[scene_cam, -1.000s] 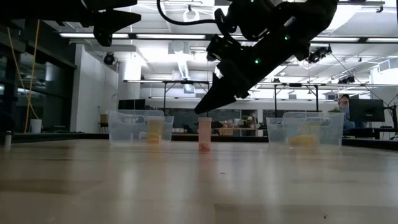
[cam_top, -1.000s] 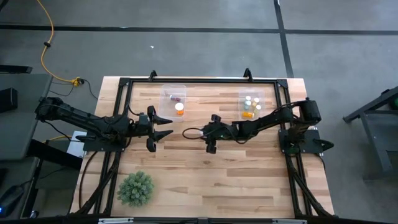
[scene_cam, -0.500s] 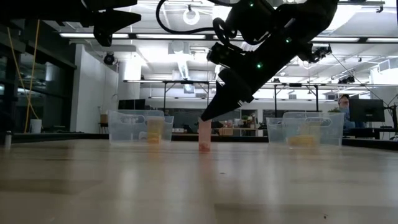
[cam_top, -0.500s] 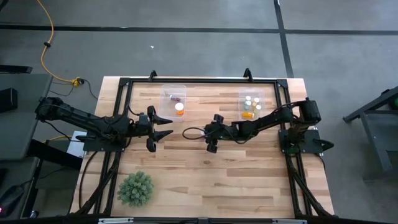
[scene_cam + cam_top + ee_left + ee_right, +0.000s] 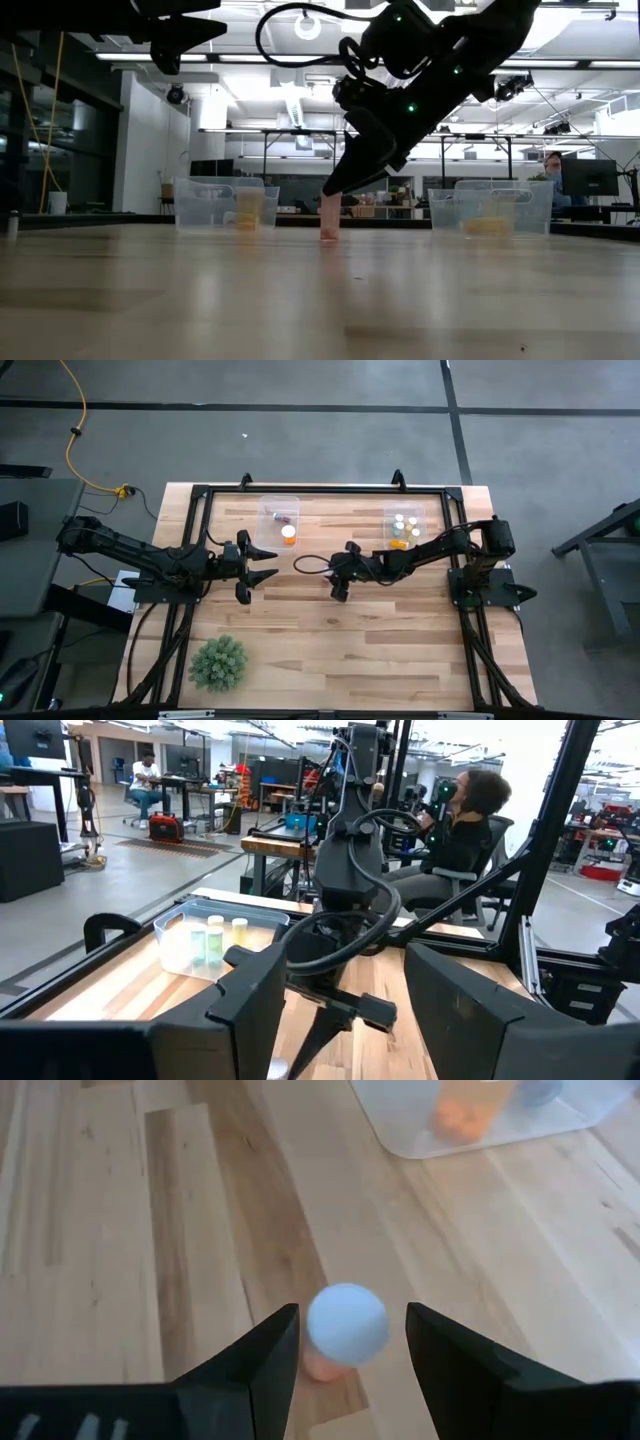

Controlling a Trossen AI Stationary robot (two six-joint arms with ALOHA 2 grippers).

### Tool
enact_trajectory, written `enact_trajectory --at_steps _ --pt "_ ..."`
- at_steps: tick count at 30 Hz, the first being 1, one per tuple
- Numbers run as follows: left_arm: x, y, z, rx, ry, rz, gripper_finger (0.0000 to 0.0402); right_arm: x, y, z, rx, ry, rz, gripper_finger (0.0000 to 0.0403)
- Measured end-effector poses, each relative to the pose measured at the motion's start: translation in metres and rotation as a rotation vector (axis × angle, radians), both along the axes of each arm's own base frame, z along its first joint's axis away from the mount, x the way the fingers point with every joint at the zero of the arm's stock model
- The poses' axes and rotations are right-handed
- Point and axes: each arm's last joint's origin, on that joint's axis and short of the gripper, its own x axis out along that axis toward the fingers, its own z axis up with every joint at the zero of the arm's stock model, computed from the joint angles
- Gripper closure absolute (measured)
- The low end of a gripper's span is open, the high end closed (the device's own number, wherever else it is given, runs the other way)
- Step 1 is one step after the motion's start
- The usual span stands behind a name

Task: Pick and place medicine bottles into bin by pill shape (circle, oval)
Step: Put the red tablet bottle into the right transparent bin

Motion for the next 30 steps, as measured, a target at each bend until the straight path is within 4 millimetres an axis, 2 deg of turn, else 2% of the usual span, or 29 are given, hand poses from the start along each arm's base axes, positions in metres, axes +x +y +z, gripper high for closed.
enact_trajectory --at_steps 25,30 --pt "0.0 -0.0001 0.0 0.0 0.0 0.0 0.0206 -0.0002 0.0013 -0.0007 0.029 0.007 0.037 0.0224" --pt "0.0 0.0 0.0 0.0 0.0 0.0 0.0206 -0.0002 0.0013 -0.0007 0.028 0.007 0.037 0.0244"
